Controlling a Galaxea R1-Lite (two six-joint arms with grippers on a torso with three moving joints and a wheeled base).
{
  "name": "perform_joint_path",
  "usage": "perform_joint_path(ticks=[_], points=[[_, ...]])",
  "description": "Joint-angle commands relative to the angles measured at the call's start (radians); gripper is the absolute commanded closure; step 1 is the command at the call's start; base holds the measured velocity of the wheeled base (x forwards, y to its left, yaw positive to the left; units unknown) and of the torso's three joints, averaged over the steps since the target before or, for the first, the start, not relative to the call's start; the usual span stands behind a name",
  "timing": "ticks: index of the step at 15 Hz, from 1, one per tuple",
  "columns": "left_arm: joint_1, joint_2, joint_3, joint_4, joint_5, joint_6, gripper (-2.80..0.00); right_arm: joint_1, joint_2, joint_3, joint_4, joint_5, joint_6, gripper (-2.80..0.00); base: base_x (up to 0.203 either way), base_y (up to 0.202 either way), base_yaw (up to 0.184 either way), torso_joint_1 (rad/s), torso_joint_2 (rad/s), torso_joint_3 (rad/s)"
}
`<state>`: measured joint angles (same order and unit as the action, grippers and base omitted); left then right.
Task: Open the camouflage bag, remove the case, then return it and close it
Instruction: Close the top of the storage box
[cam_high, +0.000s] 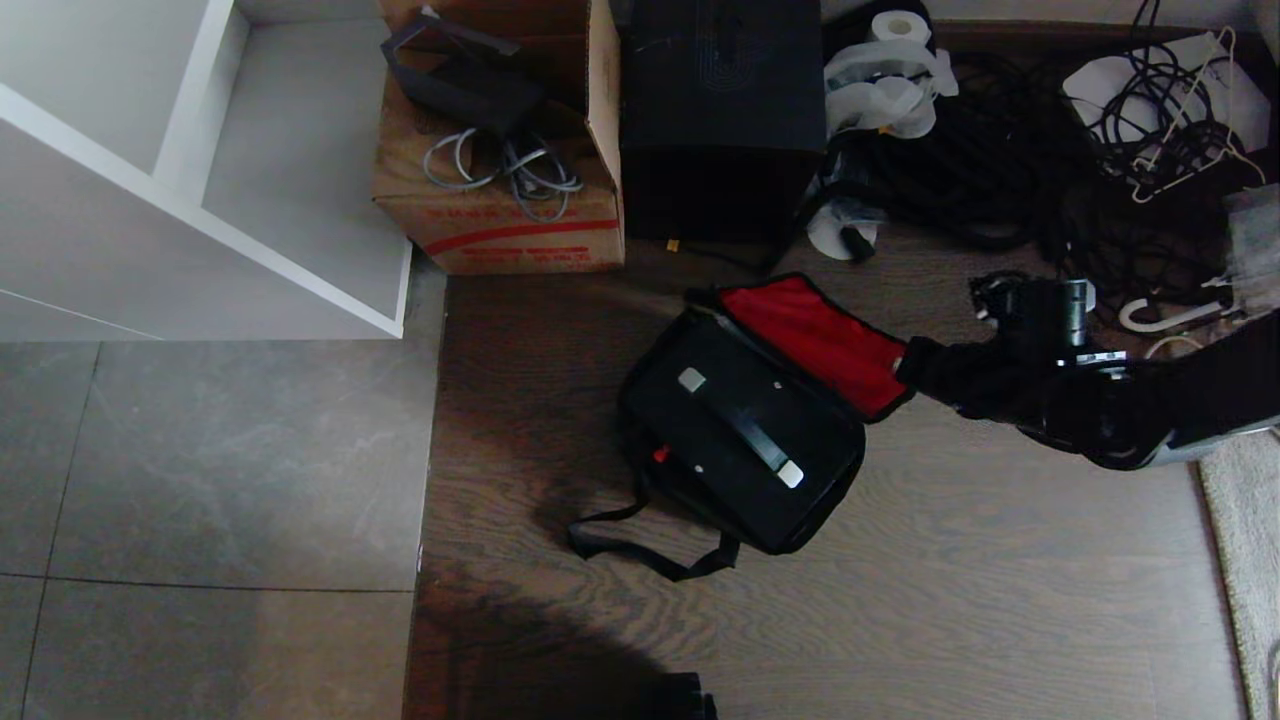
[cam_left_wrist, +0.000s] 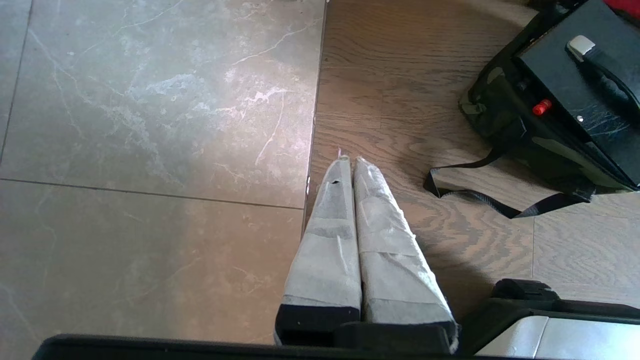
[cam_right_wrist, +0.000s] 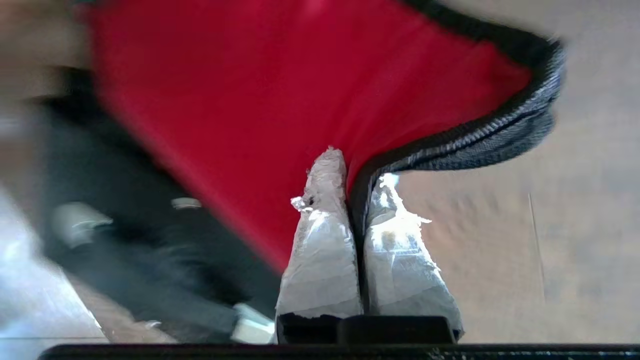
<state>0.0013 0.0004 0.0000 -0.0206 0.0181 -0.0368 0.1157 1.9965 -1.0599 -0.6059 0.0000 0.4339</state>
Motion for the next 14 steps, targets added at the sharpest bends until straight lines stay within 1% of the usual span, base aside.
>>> perform_joint_path(ticks=[1, 5, 9, 10, 12, 14], points=[[0.000, 0.000, 0.011, -0.001, 0.000, -0.002, 0.00, 0.029, -0.095, 0.062, -0.115, 0.004, -0.016, 0.00, 0.000, 0.000, 0.000, 0.000, 0.00, 0.000], [0.000, 0.000, 0.011, -0.001, 0.000, 0.000, 0.00, 0.067, -0.171, 0.090, -0.137, 0.009, -0.016, 0.00, 0.000, 0.000, 0.000, 0.000, 0.00, 0.000], [0.000, 0.000, 0.010, -0.001, 0.000, -0.001, 0.00, 0.070, -0.223, 0.152, -0.137, 0.043, -0.021, 0.00, 0.000, 0.000, 0.000, 0.000, 0.00, 0.000], [0.000, 0.000, 0.011, -0.001, 0.000, -0.002, 0.00, 0.070, -0.229, 0.173, -0.140, 0.054, -0.040, 0.00, 0.000, 0.000, 0.000, 0.000, 0.00, 0.000], [0.000, 0.000, 0.011, -0.001, 0.000, 0.000, 0.00, 0.070, -0.228, 0.228, -0.146, 0.058, -0.105, 0.00, 0.000, 0.000, 0.000, 0.000, 0.00, 0.000], [0.000, 0.000, 0.011, -0.001, 0.000, -0.001, 0.00, 0.079, -0.217, 0.345, -0.178, 0.060, -0.230, 0.00, 0.000, 0.000, 0.000, 0.000, 0.00, 0.000]])
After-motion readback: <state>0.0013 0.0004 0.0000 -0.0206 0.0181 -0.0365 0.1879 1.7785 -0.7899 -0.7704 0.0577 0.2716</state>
